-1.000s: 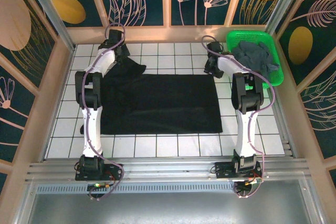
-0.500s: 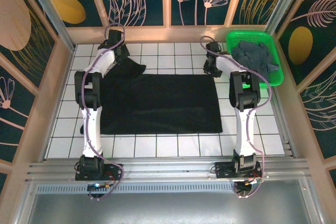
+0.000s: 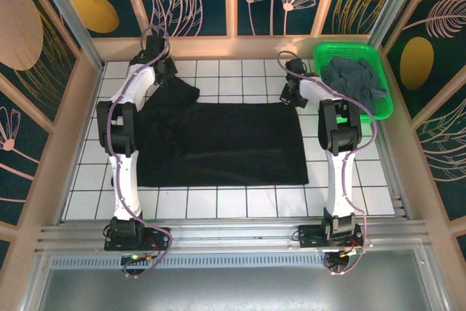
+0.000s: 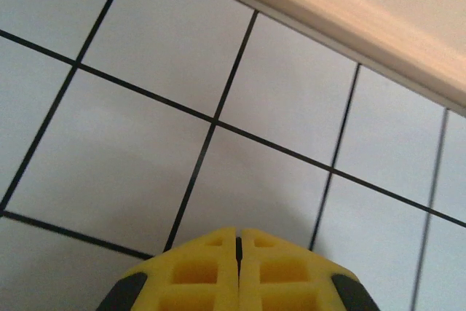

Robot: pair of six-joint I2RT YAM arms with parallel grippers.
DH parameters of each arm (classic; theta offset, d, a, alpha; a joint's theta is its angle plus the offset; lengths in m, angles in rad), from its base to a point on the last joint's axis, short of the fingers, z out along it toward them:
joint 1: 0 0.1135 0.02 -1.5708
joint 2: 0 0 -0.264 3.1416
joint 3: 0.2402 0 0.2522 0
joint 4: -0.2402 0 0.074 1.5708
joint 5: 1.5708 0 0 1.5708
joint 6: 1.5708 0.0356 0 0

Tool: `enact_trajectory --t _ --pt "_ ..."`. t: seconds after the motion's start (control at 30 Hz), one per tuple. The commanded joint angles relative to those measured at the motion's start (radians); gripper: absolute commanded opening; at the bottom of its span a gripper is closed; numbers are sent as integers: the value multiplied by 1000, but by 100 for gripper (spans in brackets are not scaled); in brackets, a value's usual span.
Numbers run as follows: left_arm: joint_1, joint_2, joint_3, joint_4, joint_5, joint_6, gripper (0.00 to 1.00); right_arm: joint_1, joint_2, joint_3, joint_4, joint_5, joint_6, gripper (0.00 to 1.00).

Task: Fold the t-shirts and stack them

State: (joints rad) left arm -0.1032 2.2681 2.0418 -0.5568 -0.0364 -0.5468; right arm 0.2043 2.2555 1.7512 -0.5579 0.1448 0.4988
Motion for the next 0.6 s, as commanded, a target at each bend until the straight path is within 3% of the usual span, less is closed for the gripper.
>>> enact_trajectory --t 0.0,0.27,0.57 --pt "2 -113 -61 -17 26 0 0 -1 -115 -32 5 -8 -8 0" --pt "2 -338 -298 25 84 7 0 -1 -246 -150 39 -52 -22 0" --pt "1 -735 -676 31 91 -12 0 -2 -454 -346 71 -94 -6 0"
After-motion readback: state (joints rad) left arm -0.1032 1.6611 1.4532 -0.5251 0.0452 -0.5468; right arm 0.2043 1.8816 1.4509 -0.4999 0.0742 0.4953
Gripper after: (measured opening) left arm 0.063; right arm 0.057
